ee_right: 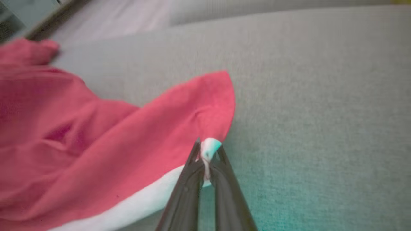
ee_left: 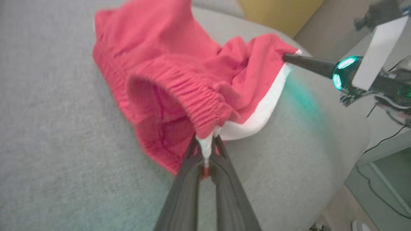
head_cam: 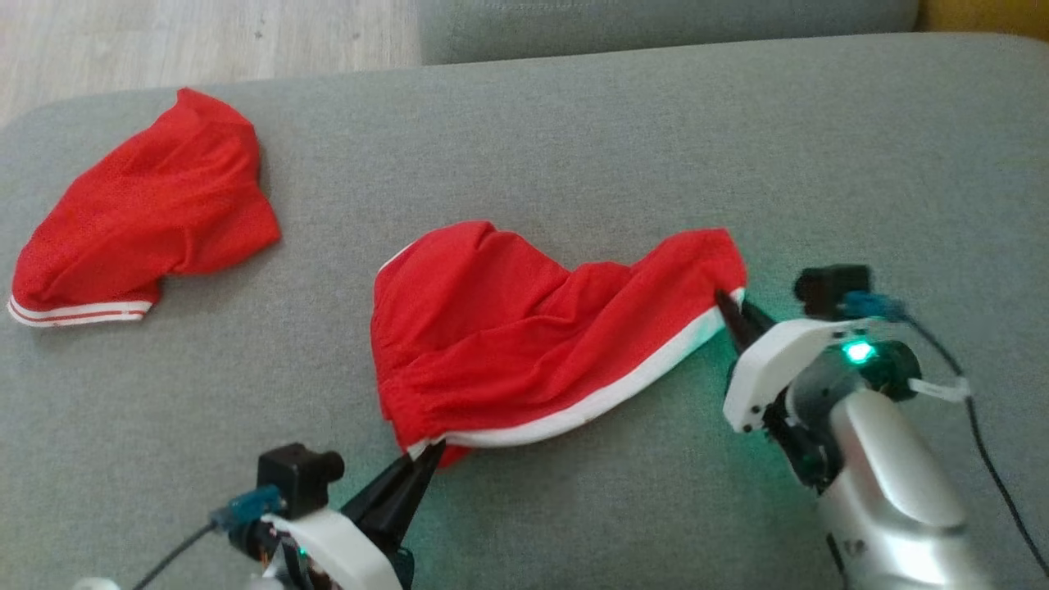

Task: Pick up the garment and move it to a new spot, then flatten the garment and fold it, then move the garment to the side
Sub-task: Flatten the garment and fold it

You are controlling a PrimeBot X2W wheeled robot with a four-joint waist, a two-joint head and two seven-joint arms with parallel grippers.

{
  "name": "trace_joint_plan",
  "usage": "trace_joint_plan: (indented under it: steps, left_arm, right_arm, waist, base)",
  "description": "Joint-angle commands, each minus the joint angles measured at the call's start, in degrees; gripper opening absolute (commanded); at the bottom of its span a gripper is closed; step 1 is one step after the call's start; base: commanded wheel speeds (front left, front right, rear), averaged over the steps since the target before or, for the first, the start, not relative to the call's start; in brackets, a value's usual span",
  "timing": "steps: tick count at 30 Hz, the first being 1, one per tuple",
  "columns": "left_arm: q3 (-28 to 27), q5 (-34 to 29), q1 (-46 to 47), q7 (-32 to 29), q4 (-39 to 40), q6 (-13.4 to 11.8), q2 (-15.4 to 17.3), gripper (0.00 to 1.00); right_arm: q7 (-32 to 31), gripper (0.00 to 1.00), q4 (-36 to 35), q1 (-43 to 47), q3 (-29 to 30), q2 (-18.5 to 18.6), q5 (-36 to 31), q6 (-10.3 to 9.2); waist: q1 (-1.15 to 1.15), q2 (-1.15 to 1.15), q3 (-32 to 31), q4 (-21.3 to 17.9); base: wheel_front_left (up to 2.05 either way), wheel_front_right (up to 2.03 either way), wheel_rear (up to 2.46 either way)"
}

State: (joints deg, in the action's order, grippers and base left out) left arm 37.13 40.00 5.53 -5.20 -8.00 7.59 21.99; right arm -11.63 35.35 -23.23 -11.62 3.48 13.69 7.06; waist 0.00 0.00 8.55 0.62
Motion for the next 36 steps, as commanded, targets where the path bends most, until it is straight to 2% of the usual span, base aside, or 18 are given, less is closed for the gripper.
trace_joint_plan:
  steps: [1,5,8,12,15,18,22,24,26,27,30,34,36]
  left_arm:
    - [-2.0,2.1,1.0,-0.4,5.6,-0.1,2.3,0.00]
    - [-2.9,10.8,-0.8,-3.2,21.6,-0.1,6.2,0.00]
    - [-5.8,17.3,-0.9,-5.1,34.8,-0.1,10.5,0.00]
    - [-11.2,23.9,1.1,-7.4,47.2,-0.3,14.5,0.00]
    - [-15.8,29.6,5.5,-8.9,52.2,-1.0,15.9,0.00]
    - [-19.0,34.6,13.0,-12.1,51.9,-1.7,17.1,0.00]
    - [-19.4,37.5,26.8,-18.3,44.0,-2.8,17.8,0.00]
    - [-18.1,35.2,35.3,-20.8,37.3,-3.3,16.9,0.00]
    - [-16.1,31.3,44.0,-21.9,28.9,-3.2,14.6,0.00]
    - [-16.1,31.3,44.0,-21.9,28.9,-3.2,14.6,0.00]
    - [-14.2,23.6,56.5,-18.7,14.5,-2.9,9.5,0.00]
    - [-13.0,14.4,69.5,-8.2,-1.7,-1.6,3.1,0.00]
    - [-11.9,11.4,73.5,-3.4,-8.1,-1.0,1.0,0.00]
  right_arm:
    - [-0.7,0.00,-6.7,1.2,-0.4,0.0,4.0,0.43]
    - [-5.7,0.00,-25.2,6.9,1.5,3.2,15.7,0.43]
    - [-10.7,0.00,-40.9,11.6,5.9,5.5,22.9,0.43]
    - [-17.5,0.00,-58.2,14.7,12.8,5.0,29.5,0.43]
    - [-22.8,0.00,-66.1,12.7,17.0,3.1,32.5,0.43]
    - [-27.9,0.00,-68.7,6.4,19.2,1.2,33.5,0.43]
    - [-31.9,0.00,-63.7,-6.6,20.7,-0.4,31.3,0.43]
    - [-30.9,0.00,-57.4,-14.2,21.7,-0.5,30.1,0.43]
    - [-27.6,0.00,-49.0,-22.6,22.2,-0.6,28.1,0.43]
    - [-27.6,0.00,-49.0,-22.6,22.2,-0.6,28.1,0.43]
    - [-20.6,0.00,-35.5,-35.6,22.5,-0.6,24.1,0.43]
    - [-11.1,0.00,-19.9,-49.9,22.3,-0.6,20.8,0.43]
    - [-6.9,0.00,-13.4,-54.9,22.2,-0.6,20.3,0.43]
  waist:
    - [0.00,0.00,-0.4,-0.1]
    - [0.00,0.00,-0.7,-0.7]
    - [0.00,0.00,-0.3,-1.5]
    - [0.00,0.00,1.0,-3.0]
    - [0.00,0.00,2.7,-4.4]
    - [0.00,0.00,5.3,-5.5]
    - [0.00,0.00,10.6,-6.2]
    - [0.00,0.00,13.9,-6.1]
    - [0.00,0.00,16.7,-6.0]
    - [0.00,0.00,16.7,-6.0]
    - [0.00,0.00,19.9,-5.9]
    - [0.00,0.00,23.0,-5.9]
    - [0.00,0.00,24.2,-6.0]
  base:
    - [0.00,0.00,0.00]
    - [0.00,0.00,0.00]
    - [0.00,0.00,0.00]
    - [0.00,0.00,0.00]
    - [0.00,0.00,0.00]
    - [0.00,0.00,0.00]
    - [0.00,0.00,0.00]
    - [0.00,0.00,0.00]
    - [0.00,0.00,0.00]
    - [0.00,0.00,0.00]
    - [0.00,0.00,0.00]
    - [0.00,0.00,0.00]
    - [0.00,0.00,0.00]
